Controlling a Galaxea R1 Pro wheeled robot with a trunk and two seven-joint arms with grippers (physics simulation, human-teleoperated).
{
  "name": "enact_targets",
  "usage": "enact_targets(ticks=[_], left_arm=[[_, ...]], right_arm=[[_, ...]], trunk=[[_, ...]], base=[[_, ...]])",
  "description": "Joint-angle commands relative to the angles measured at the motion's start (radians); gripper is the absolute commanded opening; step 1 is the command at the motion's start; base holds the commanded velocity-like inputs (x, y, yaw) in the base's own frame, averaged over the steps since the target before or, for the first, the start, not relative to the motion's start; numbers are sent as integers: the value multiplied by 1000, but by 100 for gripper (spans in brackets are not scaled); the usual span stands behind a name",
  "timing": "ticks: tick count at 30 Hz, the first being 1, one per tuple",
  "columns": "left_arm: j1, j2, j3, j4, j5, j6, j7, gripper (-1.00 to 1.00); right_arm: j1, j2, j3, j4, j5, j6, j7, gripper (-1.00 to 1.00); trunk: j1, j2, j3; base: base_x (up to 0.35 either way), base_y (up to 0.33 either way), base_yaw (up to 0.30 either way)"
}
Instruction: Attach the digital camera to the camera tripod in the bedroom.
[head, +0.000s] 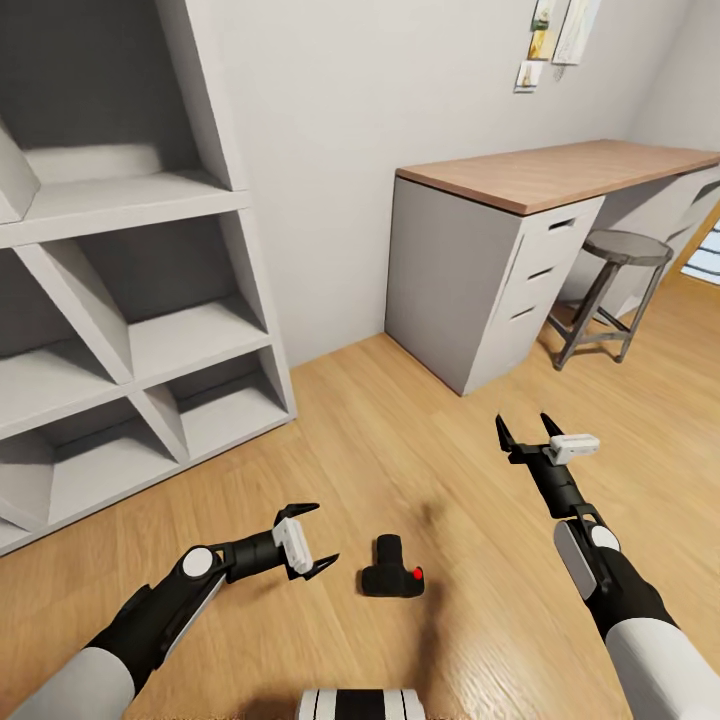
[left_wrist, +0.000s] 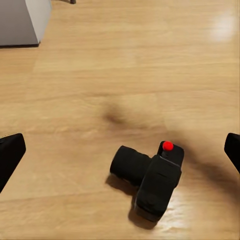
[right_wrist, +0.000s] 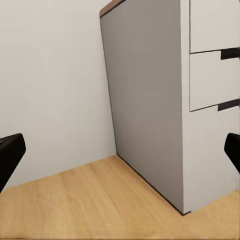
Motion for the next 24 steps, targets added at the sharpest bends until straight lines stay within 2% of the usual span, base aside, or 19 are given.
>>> enact_targets(ticks=[1,24], left_arm=[[-1,1,-2,0,-4,-6,1,100],[-1,13,-3,3,-4,-10,5,100]], right_arm=[[-1,0,-1,1,-10,0,10,100],[-1,0,-1,1,-10,0,10,100]], trunk=[[0,-1,-5],[11,-6,-94]], base=[[0,0,0],[0,0,0]])
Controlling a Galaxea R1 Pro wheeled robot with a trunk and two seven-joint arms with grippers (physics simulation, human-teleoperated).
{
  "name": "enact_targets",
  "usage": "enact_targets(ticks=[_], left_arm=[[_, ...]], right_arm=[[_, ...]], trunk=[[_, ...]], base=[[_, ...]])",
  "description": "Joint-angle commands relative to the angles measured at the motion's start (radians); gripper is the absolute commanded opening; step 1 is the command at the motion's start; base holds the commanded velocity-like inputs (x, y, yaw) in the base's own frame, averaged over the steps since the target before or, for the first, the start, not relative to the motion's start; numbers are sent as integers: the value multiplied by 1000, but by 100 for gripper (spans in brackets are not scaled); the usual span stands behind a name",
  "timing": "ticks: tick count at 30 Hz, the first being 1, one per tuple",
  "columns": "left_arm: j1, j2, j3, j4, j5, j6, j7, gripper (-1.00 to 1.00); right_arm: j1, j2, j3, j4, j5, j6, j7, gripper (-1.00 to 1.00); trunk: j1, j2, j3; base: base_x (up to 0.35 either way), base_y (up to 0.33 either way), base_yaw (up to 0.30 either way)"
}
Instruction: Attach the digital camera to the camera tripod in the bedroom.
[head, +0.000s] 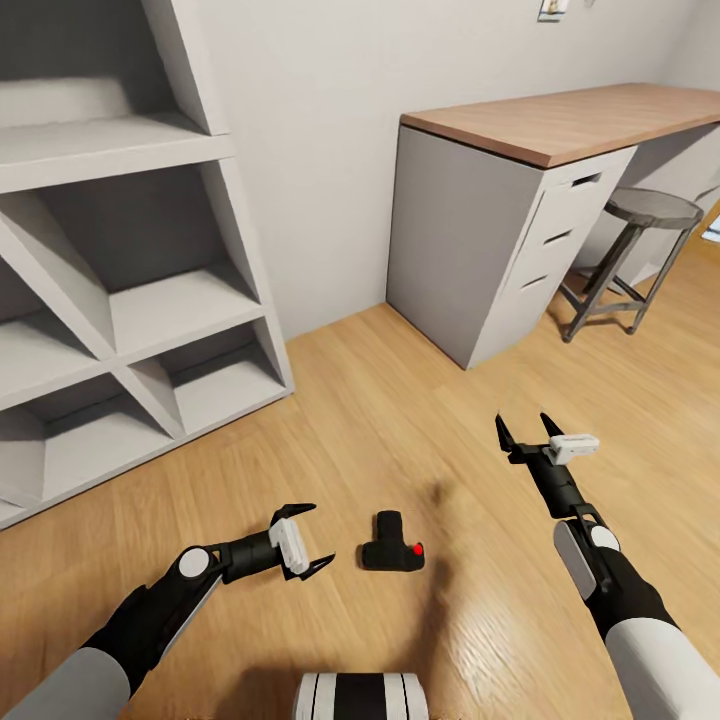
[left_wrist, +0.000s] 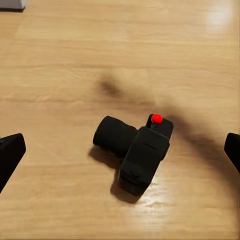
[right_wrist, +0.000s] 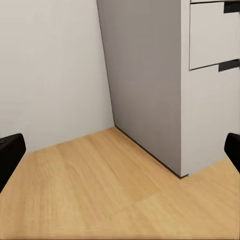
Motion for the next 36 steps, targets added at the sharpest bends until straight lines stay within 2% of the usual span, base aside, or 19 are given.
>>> enact_targets(ticks=[1,15,19,26,27,32,36], left_arm=[[-1,1,-2,0,-4,-5,1,100],[-1,-2,11,-4,-4,-1,5,100],[-1,-4,51,-9,-3,4,7,100],[-1,-10,159,-56,-3,7,7,100],[-1,-10,159,-56,-3,7,7,100],[-1,-12,231,-83,-3,8,5,100],[-2,-13,263,-113,-2,10,6,100]], right_arm=[[-1,0,-1,1,-10,0,10,100],[-1,0,-1,1,-10,0,10,100],[-1,0,-1,1,-10,-1,10,100],[-1,0,-1,1,-10,0,10,100],[-1,0,-1,1,-10,0,10,100],[-1,1,0,1,-10,0,10,100],[-1,1,0,1,-10,0,10,100]], trunk=[[0,-1,-5],[7,-4,-59],[8,-5,-74],[11,-6,-101],[12,-7,-105],[14,-8,-124],[16,-9,-140]], base=[[0,0,0],[0,0,0],[0,0,0],[0,0,0],[0,0,0],[0,0,0],[0,0,0]])
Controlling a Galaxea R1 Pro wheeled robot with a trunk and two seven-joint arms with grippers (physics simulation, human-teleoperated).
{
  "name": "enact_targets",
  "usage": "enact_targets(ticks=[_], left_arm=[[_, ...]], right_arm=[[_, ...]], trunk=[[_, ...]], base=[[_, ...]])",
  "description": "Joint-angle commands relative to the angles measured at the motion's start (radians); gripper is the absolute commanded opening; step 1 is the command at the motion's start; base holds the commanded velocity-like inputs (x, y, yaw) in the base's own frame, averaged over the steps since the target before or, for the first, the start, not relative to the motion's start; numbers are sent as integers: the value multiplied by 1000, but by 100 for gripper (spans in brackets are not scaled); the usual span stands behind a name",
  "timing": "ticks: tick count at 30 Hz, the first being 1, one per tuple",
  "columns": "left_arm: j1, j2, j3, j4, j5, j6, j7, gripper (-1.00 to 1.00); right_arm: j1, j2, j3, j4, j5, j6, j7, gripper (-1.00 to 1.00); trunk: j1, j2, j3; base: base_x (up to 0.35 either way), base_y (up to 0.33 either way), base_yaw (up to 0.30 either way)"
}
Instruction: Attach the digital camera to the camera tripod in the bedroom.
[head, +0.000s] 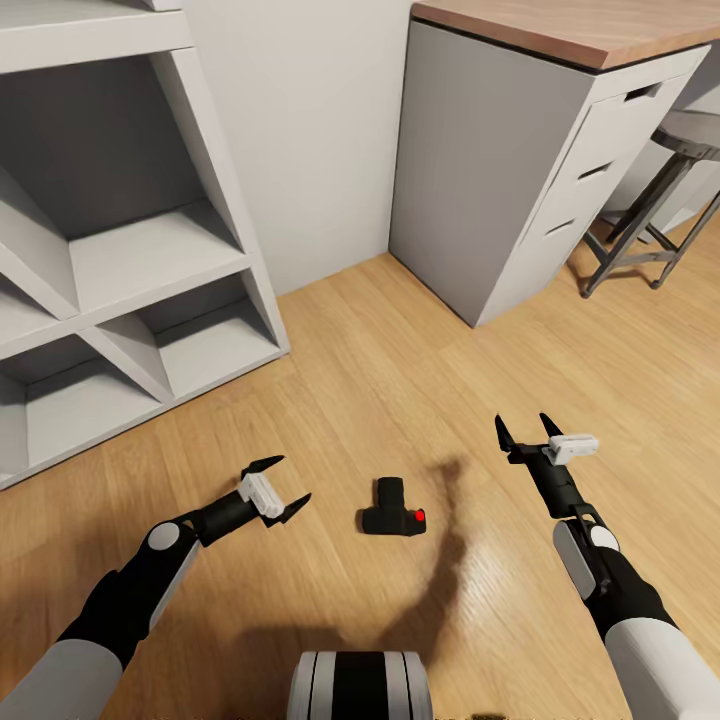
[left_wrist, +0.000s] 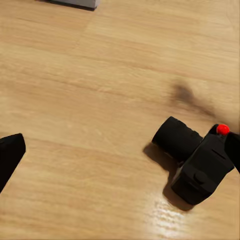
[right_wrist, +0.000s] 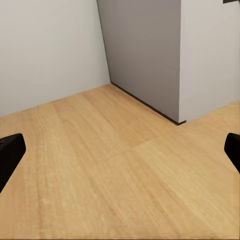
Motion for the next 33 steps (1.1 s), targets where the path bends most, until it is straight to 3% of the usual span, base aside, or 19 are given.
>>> enact_targets(ticks=[1,2,19,20,21,33], left_arm=[[0,0,3,-10,-4,-4,1,100],[0,-2,16,-57,-4,10,2,100],[-1,-8,22,-179,-5,108,-1,100],[-1,-9,22,-219,-5,168,-2,100],[-1,-10,22,-223,-5,178,-2,100],[-9,-19,23,-274,-5,231,-1,100]], right_arm=[[-1,0,-1,1,-10,0,10,100],[-1,0,-1,1,-10,0,10,100],[-1,1,0,2,-10,-4,10,100],[-1,5,0,4,-10,-4,10,100],[-1,7,0,5,-10,-4,10,100],[-1,38,-1,8,-10,-5,9,100]], trunk=[[0,0,-5],[1,-1,-8],[8,-5,-74],[9,-5,-78],[9,-5,-82],[15,-8,-128]], base=[[0,0,0],[0,0,0],[0,0,0],[0,0,0],[0,0,0],[0,0,0]])
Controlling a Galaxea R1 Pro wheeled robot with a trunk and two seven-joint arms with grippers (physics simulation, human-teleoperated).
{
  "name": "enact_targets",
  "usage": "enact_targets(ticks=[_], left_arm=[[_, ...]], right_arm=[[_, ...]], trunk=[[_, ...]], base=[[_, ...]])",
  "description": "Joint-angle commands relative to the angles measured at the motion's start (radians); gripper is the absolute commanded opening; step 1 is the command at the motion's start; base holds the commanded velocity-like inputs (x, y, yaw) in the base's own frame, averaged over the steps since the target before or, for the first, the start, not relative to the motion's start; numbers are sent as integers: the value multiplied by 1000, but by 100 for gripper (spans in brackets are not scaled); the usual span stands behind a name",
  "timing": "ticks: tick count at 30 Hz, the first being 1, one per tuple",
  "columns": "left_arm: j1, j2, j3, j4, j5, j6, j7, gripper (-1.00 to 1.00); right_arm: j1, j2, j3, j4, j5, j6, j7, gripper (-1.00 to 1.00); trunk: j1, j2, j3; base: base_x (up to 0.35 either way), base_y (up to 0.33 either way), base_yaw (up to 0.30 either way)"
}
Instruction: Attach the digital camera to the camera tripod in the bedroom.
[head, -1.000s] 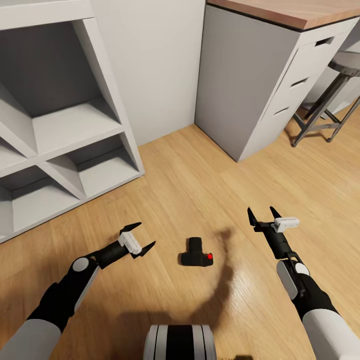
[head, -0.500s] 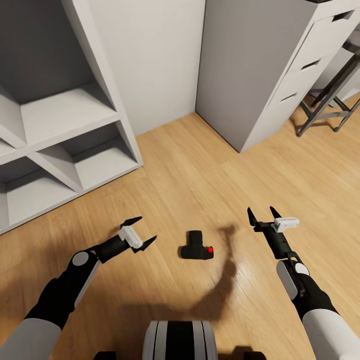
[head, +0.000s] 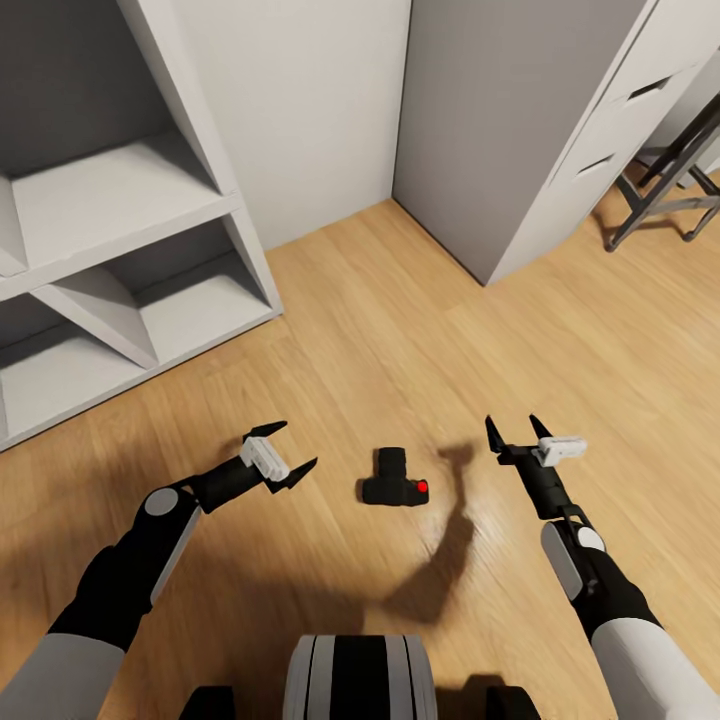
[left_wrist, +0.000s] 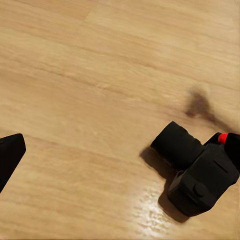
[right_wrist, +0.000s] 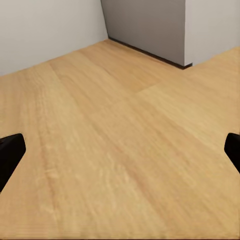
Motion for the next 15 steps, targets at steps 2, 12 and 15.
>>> enact_targets(ticks=[2,12,15], left_arm=[[-1,0,-1,-4,-4,2,0,100],[-2,-8,-6,-11,-6,13,-2,100],[-2,-14,-6,-11,-6,13,-2,100]], right_arm=[[-1,6,-1,1,-10,1,9,100],[-1,51,6,-10,-12,-188,-71,100],[-1,53,10,-13,-12,-287,-75,100]], trunk=[[1,-1,-8],[5,-3,-47],[7,-4,-59]], base=[[0,0,0],[0,0,0],[0,0,0]])
